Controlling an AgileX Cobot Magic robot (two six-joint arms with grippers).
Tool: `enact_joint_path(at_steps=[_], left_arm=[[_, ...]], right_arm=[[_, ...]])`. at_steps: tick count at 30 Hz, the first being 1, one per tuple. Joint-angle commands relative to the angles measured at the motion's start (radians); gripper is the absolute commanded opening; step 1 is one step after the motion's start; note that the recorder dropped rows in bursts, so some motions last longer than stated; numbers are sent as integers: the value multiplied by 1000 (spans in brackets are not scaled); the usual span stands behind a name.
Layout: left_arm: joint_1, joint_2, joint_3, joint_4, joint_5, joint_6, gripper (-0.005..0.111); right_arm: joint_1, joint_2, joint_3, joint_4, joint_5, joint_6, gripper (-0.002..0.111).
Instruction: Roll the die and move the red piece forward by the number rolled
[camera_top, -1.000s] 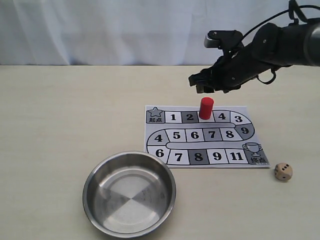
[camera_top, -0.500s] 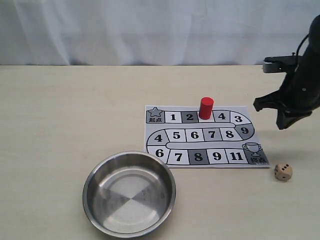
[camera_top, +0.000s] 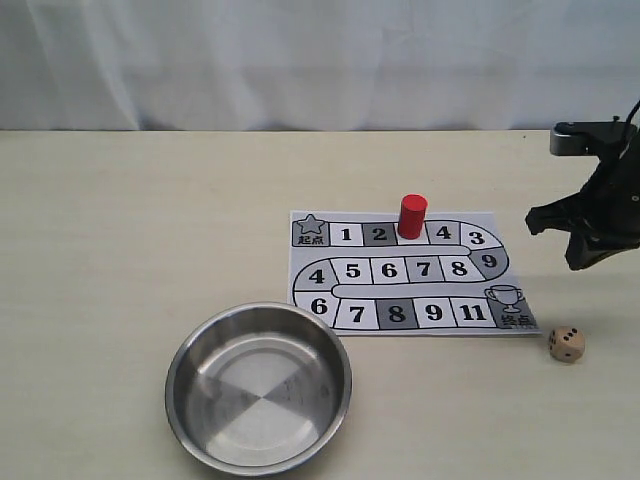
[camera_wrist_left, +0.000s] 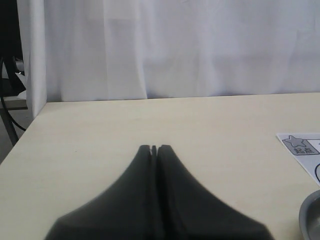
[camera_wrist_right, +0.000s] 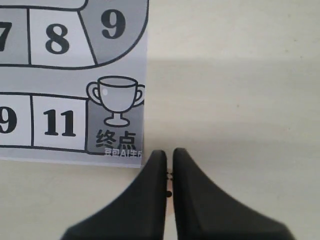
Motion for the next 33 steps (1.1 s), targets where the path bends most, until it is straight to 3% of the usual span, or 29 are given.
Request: enact_joint_path(at_steps=[1,16,33], left_arm=[[-2,-2,3,-2,-12,0,0],[-2,-2,3,-2,-12,0,0],[-2,-2,3,-2,-12,0,0]], right_arm=[[0,-15,7,-14,28,43,4],[0,-190,104,-11,-9,41,4],[0,-800,267,-11,-72,88,4]])
